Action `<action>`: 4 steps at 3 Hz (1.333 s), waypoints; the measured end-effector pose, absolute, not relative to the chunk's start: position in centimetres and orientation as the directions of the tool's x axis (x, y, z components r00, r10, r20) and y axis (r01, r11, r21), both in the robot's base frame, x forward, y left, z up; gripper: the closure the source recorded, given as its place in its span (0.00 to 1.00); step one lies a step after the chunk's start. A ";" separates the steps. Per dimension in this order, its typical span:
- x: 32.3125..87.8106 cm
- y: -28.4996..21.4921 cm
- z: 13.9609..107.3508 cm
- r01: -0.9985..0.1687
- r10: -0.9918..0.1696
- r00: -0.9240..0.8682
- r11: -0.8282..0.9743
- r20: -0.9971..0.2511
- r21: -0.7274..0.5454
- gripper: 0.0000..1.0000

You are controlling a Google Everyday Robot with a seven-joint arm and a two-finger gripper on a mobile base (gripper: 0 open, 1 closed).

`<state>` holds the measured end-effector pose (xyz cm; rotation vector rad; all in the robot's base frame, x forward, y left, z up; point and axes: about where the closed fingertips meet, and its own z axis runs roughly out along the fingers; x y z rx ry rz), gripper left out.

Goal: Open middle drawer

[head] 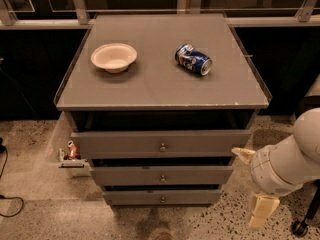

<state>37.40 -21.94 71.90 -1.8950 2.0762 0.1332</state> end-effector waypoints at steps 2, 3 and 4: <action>40.1 -22.8 61.0 -0.978 -0.924 -0.024 0.101 -0.382 -0.181 0.00; 42.4 -23.4 54.9 -0.977 -0.897 0.007 0.089 -0.442 -0.195 0.00; 43.3 -23.2 49.2 -0.988 -0.885 -0.010 0.082 -0.466 -0.134 0.00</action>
Offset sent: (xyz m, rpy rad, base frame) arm 0.0557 -0.0163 -0.1965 0.1857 -0.0849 0.0638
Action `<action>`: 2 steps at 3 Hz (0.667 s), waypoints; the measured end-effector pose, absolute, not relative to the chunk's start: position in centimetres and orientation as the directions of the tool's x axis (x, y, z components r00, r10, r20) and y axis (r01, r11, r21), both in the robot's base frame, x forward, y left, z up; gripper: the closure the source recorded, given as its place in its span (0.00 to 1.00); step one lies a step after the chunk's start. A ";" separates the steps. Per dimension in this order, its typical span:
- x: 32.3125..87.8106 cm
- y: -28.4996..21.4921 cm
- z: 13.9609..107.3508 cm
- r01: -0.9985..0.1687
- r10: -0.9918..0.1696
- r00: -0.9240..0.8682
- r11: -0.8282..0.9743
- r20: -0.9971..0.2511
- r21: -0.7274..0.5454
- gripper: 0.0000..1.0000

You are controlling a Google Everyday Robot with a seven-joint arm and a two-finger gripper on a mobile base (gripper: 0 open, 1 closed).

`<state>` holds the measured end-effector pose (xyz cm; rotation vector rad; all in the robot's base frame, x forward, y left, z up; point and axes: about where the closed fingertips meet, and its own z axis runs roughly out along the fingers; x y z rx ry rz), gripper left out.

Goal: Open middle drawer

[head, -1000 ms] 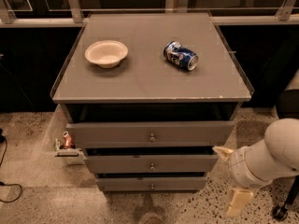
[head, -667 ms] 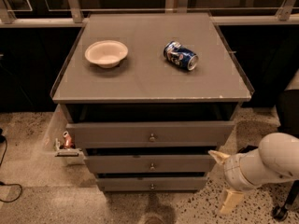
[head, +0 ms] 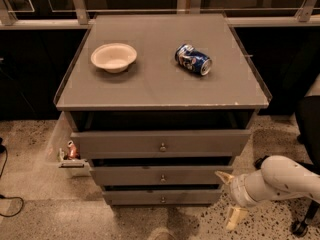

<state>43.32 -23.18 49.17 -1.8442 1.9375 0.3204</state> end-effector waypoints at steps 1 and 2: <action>43.2 -23.0 49.0 -0.988 -0.890 -0.002 0.073 -0.455 -0.138 0.00; 44.7 -22.9 46.9 -0.983 -0.890 0.022 0.063 -0.456 -0.170 0.00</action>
Offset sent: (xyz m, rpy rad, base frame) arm 0.0327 0.0033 -0.0571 -0.0027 -0.0742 0.0208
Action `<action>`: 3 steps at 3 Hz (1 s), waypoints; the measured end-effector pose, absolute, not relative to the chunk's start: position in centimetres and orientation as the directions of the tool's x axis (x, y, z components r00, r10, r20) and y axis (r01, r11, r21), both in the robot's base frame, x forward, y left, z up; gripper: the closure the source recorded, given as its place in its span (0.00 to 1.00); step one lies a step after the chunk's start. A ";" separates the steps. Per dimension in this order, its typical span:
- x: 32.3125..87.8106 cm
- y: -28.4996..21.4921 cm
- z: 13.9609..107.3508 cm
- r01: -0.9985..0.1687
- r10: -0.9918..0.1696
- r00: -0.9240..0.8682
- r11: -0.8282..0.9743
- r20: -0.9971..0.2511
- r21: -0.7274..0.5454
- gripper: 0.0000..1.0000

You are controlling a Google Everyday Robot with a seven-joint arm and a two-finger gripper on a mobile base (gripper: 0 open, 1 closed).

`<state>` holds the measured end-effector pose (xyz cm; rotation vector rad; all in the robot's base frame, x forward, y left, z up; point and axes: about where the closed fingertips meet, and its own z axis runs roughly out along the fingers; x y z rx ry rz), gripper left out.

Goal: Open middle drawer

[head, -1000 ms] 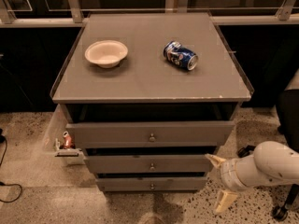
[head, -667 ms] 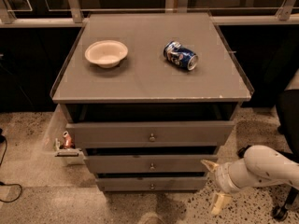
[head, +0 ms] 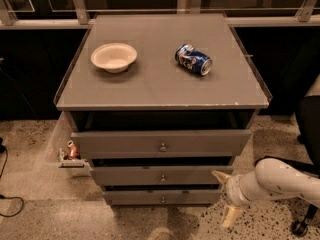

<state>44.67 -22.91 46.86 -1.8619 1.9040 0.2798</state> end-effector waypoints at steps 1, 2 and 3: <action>47.3 -22.4 44.5 -0.968 -0.888 0.089 0.031 -0.452 -0.250 0.00; 49.8 -22.1 43.5 -0.942 -0.883 0.156 0.002 -0.443 -0.336 0.00; 51.7 -21.9 43.4 -0.918 -0.879 0.202 -0.016 -0.432 -0.397 0.00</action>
Offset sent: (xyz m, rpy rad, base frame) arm 0.0821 0.0089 -0.0409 0.0002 -0.2878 0.0982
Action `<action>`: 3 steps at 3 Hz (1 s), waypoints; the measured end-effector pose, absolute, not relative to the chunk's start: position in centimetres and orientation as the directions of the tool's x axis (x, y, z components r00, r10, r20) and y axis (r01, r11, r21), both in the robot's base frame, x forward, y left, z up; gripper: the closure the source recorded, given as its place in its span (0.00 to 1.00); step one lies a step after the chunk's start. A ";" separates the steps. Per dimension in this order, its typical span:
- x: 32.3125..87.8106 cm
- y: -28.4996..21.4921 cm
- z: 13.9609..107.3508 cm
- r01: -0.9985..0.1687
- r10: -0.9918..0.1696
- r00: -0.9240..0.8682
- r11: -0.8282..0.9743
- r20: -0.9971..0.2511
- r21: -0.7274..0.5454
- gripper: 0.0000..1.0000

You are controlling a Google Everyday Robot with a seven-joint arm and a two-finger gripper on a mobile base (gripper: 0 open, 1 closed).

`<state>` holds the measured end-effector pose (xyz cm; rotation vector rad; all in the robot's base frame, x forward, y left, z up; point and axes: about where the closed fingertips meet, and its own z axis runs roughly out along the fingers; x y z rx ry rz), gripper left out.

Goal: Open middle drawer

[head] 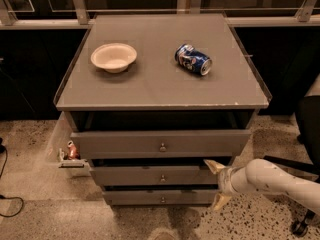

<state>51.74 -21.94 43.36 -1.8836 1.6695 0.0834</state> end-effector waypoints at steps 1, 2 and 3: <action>53.5 -22.2 42.5 -0.902 -0.874 0.224 -0.018 -0.432 -0.430 0.00; 55.2 -22.2 41.7 -0.892 -0.863 0.241 -0.017 -0.443 -0.452 0.00; 56.3 -21.8 40.8 -0.891 -0.852 0.253 -0.020 -0.459 -0.454 0.00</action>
Offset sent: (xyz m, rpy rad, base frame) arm 0.0570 -0.0079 -0.0218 0.0476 -0.0959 0.0180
